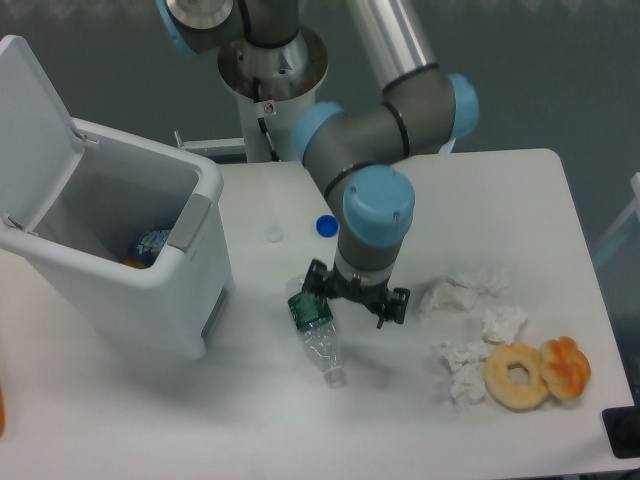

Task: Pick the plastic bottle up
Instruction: 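Close the gripper around the bottle's green label, then lift the gripped bottle upright off the table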

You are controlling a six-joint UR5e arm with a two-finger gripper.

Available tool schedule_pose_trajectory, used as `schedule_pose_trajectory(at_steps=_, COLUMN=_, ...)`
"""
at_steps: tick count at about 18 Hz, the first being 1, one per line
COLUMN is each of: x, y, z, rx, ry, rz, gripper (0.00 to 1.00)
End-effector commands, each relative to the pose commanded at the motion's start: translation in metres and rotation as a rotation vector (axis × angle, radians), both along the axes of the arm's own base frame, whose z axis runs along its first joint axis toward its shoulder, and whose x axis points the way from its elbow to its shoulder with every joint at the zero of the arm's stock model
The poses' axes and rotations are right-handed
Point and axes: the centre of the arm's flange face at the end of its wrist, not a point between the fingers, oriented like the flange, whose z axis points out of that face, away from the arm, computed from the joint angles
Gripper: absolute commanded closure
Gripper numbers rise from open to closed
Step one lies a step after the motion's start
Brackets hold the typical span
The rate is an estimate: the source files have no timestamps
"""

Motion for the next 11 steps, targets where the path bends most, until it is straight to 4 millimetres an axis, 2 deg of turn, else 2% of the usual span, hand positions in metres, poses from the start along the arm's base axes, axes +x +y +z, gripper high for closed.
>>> schedule_pose_trajectory(at_steps=8, x=0.017, y=0.025, z=-0.035, rx=-0.047, ry=0.009, rz=0.058, gripper=0.0)
schedule_pose_trajectory(at_steps=11, x=0.016, y=0.029, z=-0.042, rx=-0.045, ry=0.025, rz=0.115, gripper=0.0)
